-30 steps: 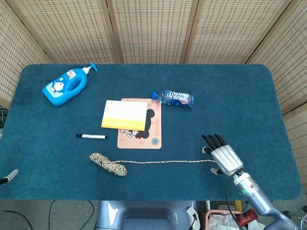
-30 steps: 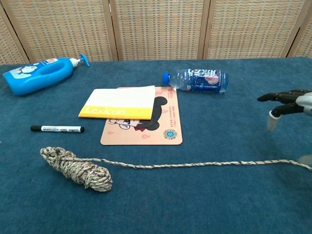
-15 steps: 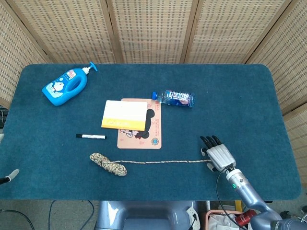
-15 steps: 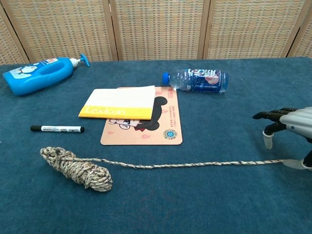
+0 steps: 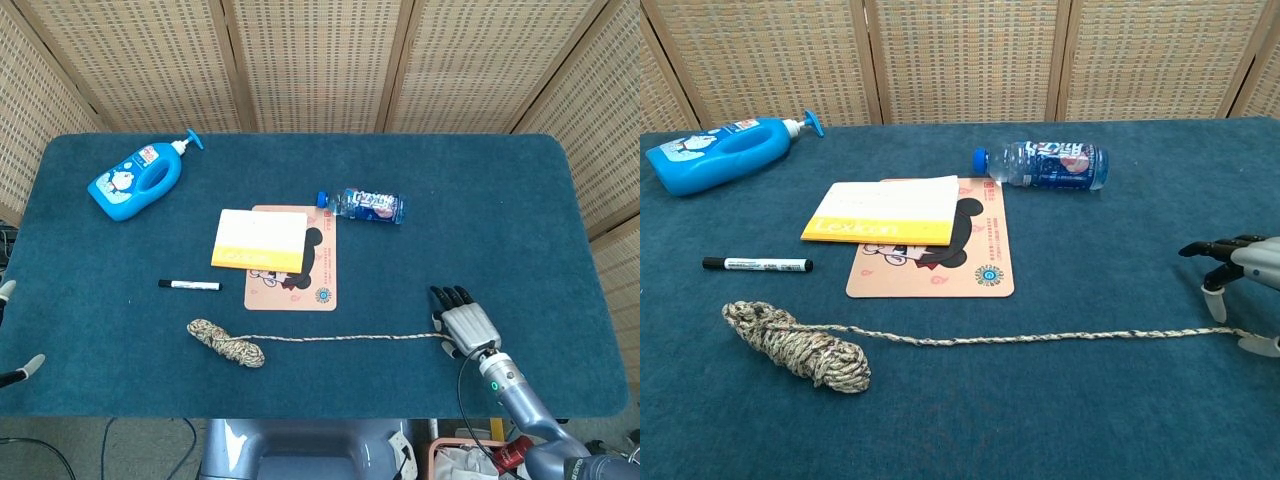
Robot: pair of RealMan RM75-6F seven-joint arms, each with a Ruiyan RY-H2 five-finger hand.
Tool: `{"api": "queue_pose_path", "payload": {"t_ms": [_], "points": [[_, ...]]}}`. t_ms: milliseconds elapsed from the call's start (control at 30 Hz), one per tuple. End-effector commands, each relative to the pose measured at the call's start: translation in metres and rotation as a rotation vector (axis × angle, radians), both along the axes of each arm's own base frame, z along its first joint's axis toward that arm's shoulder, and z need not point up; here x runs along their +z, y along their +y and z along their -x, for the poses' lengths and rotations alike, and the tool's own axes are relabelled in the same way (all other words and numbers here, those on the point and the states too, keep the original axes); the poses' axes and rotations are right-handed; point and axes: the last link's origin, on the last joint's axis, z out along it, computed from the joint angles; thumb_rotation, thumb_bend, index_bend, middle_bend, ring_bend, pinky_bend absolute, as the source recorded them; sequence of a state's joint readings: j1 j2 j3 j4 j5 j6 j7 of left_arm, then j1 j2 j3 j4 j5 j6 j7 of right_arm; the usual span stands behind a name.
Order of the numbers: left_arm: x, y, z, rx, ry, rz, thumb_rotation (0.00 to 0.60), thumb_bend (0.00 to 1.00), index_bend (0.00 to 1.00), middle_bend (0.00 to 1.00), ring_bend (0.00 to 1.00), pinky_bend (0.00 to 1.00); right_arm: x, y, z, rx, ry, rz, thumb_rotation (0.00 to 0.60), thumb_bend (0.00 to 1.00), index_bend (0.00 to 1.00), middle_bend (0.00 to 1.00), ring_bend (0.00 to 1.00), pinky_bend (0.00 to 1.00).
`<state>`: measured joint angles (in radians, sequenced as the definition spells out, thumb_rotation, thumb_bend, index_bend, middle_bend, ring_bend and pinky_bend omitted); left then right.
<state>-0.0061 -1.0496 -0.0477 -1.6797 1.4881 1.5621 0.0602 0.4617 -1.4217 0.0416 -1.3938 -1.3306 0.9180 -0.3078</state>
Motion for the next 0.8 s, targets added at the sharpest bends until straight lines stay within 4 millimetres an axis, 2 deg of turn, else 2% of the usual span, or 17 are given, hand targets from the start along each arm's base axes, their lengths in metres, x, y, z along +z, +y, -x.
{"api": "queue_pose_path", "payload": {"t_ms": [33, 467, 667, 800], "points": [[-0.0010, 0.0003, 0.0000, -0.001, 0.000, 0.006, 0.600, 0.00, 0.00, 0.00, 0.00, 0.00, -0.0016, -0.0002, 0.0000, -0.001, 0.001, -0.001, 0.600, 0.30, 0.48, 0.00, 0.00, 0.00], [-0.0028, 0.0006, -0.0002, -0.001, 0.002, 0.013, 0.600, 0.00, 0.00, 0.00, 0.00, 0.00, -0.0062, -0.0006, 0.0030, -0.017, 0.015, -0.014, 0.600, 0.39, 0.53, 0.00, 0.00, 0.00], [-0.0033, 0.0006, -0.0004, 0.000, 0.005, 0.013, 0.600, 0.00, 0.00, 0.00, 0.00, 0.00, -0.0077, -0.0008, 0.0043, -0.019, 0.019, -0.015, 0.600, 0.39, 0.54, 0.00, 0.00, 0.00], [-0.0034, 0.0008, -0.0001, 0.001, 0.004, 0.012, 0.600, 0.00, 0.00, 0.00, 0.00, 0.00, -0.0088, -0.0016, 0.0049, -0.018, 0.011, -0.006, 0.600, 0.42, 0.61, 0.00, 0.00, 0.00]]}}
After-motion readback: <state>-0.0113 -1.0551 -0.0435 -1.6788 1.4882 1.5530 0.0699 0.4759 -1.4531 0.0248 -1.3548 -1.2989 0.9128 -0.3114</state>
